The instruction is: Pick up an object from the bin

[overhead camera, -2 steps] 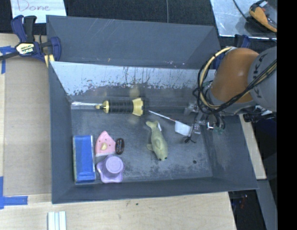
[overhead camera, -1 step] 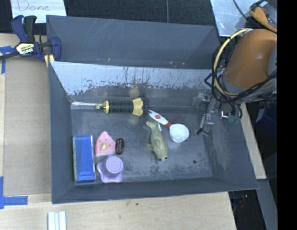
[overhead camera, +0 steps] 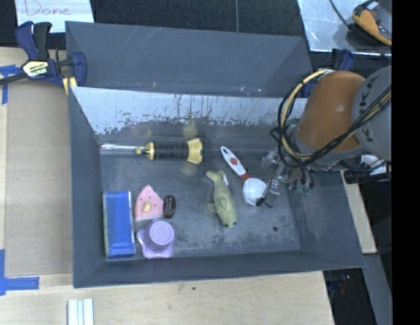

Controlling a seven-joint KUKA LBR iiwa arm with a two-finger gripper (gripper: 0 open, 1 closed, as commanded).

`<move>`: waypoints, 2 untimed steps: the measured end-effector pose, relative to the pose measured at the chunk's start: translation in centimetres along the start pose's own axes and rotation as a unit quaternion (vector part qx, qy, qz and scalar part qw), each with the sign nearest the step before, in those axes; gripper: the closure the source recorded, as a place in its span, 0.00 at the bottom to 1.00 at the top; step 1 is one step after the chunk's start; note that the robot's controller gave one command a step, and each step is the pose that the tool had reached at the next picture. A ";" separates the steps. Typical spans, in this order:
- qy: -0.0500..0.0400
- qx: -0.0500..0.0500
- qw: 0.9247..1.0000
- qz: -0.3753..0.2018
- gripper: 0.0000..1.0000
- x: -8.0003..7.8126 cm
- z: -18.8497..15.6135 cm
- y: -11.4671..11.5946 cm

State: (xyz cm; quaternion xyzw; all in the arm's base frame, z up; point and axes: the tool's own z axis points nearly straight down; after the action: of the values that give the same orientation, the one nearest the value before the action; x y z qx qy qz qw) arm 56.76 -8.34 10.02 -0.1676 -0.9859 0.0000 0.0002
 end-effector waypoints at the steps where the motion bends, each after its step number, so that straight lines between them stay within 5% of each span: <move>1: -0.009 -0.001 1.000 -0.030 0.00 -1.7 2.9 -0.6; 2: -0.005 -0.001 0.999 0.053 1.00 -0.4 2.8 0.4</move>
Offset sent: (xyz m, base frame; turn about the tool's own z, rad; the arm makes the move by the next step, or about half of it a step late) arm 0.0027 0.0031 -0.0302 0.1082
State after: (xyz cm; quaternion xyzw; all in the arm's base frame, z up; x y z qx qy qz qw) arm 57.23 -8.12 7.23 -0.2195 -0.9756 -0.0002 -0.0045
